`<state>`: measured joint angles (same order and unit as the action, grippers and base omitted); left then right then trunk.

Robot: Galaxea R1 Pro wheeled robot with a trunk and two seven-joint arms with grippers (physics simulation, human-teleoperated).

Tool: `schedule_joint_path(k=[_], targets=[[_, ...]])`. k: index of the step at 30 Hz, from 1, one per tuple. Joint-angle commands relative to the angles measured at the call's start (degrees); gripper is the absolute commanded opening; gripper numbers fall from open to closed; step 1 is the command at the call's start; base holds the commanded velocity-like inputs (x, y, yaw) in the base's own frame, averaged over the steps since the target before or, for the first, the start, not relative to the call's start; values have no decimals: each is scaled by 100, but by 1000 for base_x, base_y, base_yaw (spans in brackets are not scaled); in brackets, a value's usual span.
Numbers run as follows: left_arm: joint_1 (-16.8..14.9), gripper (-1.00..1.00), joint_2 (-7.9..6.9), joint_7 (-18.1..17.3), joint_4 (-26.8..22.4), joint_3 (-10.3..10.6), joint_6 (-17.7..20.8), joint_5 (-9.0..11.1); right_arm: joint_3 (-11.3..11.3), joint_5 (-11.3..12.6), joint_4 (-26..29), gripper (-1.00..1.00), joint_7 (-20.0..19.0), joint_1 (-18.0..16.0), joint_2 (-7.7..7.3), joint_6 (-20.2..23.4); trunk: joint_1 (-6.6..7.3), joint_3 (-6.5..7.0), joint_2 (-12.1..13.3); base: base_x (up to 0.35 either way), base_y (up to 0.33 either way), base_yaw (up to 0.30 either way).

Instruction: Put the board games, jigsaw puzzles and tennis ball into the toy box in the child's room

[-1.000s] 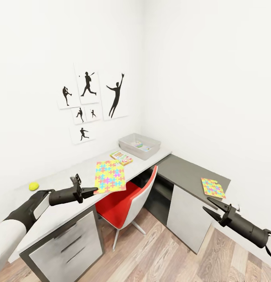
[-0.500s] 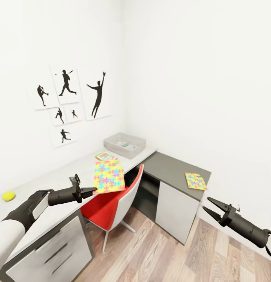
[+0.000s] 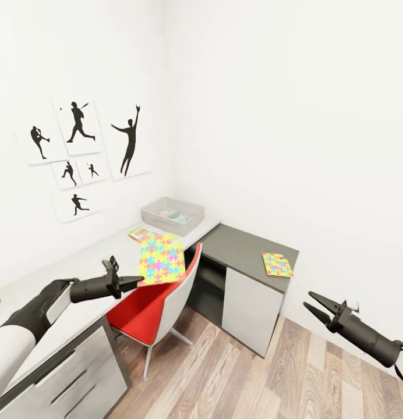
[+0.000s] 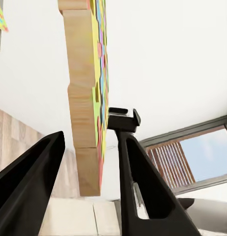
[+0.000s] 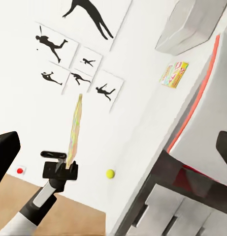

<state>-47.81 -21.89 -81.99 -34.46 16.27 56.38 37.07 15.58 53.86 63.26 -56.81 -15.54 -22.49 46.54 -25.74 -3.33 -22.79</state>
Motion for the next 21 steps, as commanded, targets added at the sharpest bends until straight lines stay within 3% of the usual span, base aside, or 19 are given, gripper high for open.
schedule_joint_path(k=[1,5,7,14,21], targets=[[0,-100,-10,-28,-113,35,57,11,-6,10,285,100,-23,91,-1,22,-4,-14,-13,0,0,-4],[21,-100,-13,-32,-473,41,63,11,-16,10,2061,100,-31,768,1,46,-4,-14,-13,0,0,-1],[24,-100,-10,-35,-622,42,70,11,-10,16,2500,100,-12,1020,3,49,-4,-14,-13,0,0,0],[29,-100,-1,-25,-1421,32,105,8,19,20,2592,100,75,1193,7,12,-4,-14,-13,0,0,0],[43,-100,-13,-19,-1567,42,77,-3,17,31,2578,100,223,1208,23,-35,-4,-14,-13,5,0,0]])
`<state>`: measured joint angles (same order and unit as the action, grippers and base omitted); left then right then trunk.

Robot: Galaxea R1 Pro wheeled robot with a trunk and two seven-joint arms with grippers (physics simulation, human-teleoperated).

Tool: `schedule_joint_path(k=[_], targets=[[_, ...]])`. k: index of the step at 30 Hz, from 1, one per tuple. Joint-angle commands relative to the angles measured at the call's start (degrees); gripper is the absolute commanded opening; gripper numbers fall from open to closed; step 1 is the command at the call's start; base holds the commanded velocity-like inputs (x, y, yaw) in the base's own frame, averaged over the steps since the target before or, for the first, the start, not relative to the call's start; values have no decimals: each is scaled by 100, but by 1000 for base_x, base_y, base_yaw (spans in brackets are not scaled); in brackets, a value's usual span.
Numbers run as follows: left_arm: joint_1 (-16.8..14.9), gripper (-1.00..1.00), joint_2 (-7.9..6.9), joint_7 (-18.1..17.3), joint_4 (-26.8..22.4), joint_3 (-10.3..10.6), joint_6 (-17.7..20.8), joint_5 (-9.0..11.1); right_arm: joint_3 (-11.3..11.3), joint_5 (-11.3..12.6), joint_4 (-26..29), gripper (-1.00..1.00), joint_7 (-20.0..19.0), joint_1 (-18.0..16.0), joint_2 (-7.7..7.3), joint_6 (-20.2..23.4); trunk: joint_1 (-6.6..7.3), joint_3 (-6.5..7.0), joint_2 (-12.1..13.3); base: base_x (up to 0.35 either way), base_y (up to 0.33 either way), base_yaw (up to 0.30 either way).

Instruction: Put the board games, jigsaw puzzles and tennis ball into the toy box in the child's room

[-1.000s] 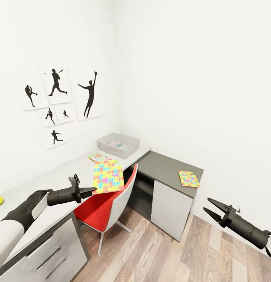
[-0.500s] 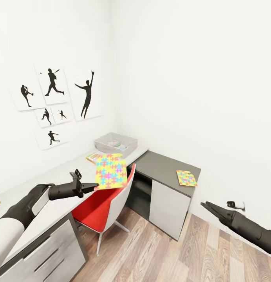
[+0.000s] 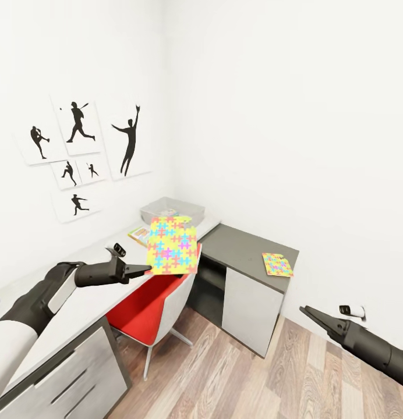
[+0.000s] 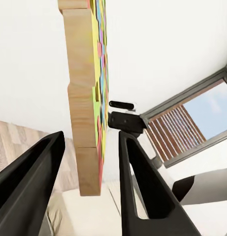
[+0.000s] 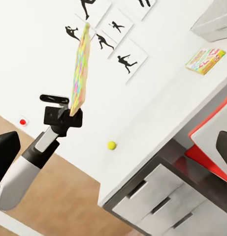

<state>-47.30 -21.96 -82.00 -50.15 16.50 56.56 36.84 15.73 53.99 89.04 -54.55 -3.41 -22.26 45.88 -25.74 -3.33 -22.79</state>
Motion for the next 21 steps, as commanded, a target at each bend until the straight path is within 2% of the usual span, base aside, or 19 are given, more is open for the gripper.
schedule_joint_path(k=[1,5,8,13,21], targets=[[-8,-100,-7,-18,0,20,59,19,5,16,0,100,-3,-4,50,25,-4,-13,-13,117,0,0],[-2,-100,-11,-18,-2,20,58,17,34,2,5,100,18,-2,362,24,-4,-13,-13,246,0,0],[2,-100,-55,-18,-1,20,57,22,41,-1,7,100,45,-3,445,19,-4,-13,-13,295,0,-4],[3,-100,-123,-18,0,20,57,11,44,-3,4,100,88,-2,489,17,-4,12,-13,249,-51,-133],[6,-100,-133,-18,2,20,57,6,117,7,-1,100,93,-2,494,25,-4,67,-13,205,-207,-201]])
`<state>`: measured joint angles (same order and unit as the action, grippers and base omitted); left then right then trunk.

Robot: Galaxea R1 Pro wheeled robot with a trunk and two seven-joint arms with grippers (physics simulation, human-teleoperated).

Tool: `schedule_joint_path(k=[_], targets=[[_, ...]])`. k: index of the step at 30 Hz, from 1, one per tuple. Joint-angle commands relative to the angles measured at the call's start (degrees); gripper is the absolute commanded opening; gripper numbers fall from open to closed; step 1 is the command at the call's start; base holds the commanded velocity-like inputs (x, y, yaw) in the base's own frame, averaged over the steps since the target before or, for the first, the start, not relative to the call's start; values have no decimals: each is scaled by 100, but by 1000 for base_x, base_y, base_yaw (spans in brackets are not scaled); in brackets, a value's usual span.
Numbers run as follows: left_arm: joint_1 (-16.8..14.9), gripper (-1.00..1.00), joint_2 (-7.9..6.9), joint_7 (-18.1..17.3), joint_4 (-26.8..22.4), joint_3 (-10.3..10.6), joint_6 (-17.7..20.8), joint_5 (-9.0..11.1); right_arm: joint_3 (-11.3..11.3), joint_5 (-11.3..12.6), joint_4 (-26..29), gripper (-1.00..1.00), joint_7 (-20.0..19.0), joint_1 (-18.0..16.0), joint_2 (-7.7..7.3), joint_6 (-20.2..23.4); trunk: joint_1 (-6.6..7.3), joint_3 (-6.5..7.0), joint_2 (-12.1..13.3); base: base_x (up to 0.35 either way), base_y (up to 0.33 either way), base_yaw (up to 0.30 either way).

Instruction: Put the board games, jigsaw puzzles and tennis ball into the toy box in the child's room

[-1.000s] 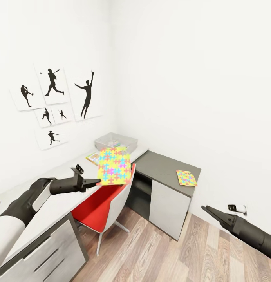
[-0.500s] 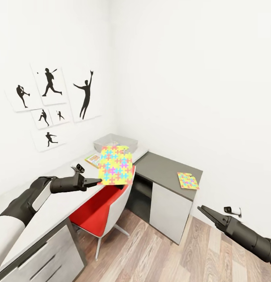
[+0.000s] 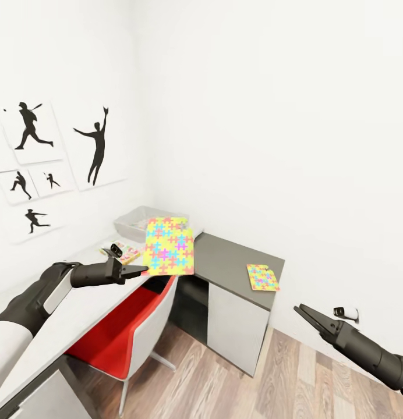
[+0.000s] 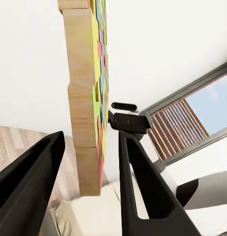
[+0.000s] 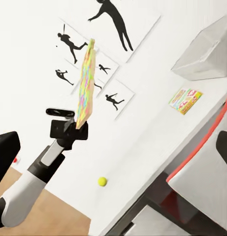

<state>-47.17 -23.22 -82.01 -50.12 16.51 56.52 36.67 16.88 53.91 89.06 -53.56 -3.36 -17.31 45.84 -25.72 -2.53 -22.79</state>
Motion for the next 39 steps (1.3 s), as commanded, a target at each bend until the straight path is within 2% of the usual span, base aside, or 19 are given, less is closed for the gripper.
schedule_joint_path(k=[1,7,13,17,26,39], targets=[[-6,-100,-7,-17,-3,19,61,20,7,15,-3,100,-4,-7,-1,30,-6,-6,-13,205,-211,-206],[61,-100,-15,-17,-1,14,61,16,18,19,-29,100,19,-9,0,26,-6,28,-13,208,-164,-169],[96,-100,-16,-17,2,9,61,16,87,35,-194,100,255,-7,0,31,-6,30,-13,217,-41,-32],[101,-100,-16,-17,1,9,61,16,198,43,-254,100,300,-7,0,54,-6,5,-13,218,-4,-61],[102,-100,-28,-17,2,5,61,16,236,59,-402,100,291,-7,0,44,-6,-71,-13,203,0,-76],[102,-100,-177,-17,2,10,61,16,239,67,-459,100,277,-7,0,31,-6,-176,-13,108,26,-78]])
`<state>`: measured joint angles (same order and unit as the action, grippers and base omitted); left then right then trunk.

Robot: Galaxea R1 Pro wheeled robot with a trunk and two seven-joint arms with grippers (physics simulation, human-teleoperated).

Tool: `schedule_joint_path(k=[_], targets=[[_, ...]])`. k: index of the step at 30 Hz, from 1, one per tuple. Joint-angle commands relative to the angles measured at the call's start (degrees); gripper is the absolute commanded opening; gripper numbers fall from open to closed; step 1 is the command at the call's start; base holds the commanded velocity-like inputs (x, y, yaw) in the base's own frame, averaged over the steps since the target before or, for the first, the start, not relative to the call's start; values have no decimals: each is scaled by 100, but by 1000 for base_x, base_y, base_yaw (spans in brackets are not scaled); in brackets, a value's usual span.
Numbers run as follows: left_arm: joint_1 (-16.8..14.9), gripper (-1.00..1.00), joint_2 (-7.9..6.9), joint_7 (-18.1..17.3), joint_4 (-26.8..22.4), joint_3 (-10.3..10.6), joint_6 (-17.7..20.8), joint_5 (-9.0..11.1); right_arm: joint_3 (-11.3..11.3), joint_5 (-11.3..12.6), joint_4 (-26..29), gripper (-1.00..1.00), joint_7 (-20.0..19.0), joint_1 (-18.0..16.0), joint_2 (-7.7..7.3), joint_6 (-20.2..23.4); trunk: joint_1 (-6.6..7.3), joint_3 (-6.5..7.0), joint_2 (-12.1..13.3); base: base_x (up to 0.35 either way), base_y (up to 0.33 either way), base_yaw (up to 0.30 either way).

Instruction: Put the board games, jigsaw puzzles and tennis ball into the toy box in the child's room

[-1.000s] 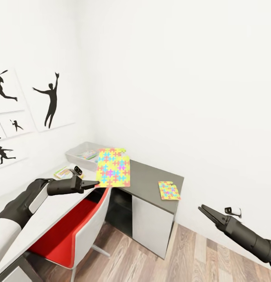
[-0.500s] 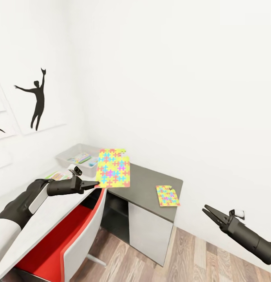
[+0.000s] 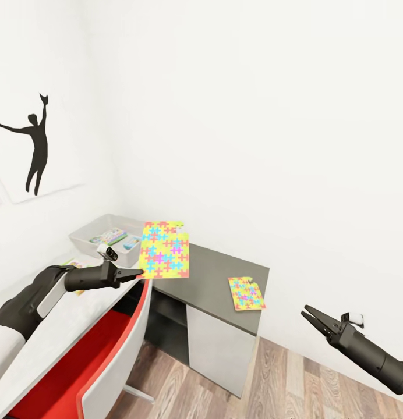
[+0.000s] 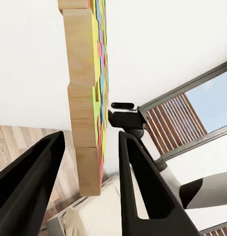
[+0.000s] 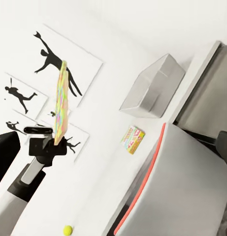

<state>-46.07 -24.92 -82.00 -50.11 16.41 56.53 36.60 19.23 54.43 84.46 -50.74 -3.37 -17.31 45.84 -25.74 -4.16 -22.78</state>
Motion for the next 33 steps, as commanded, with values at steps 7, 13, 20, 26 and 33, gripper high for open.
schedule_joint_path(k=[7,13,20,26,33], targets=[[-8,-100,-13,-18,1,20,60,22,4,12,0,100,-6,-6,-1,31,-4,-20,-14,93,-35,-83],[-8,-100,-13,-18,1,20,60,22,2,7,0,100,-3,-6,-1,28,-4,-21,-14,200,43,-125],[-8,-100,-13,-18,1,20,60,22,2,-9,8,100,1,-6,-1,26,-4,-21,-14,237,129,0],[-8,-100,-13,-18,1,20,60,22,0,-30,9,100,2,-6,-1,30,-4,-21,-14,183,106,220],[-8,-100,-13,-16,17,16,52,27,1,-29,9,100,-5,-6,1,22,-4,-21,-14,110,-60,67]])
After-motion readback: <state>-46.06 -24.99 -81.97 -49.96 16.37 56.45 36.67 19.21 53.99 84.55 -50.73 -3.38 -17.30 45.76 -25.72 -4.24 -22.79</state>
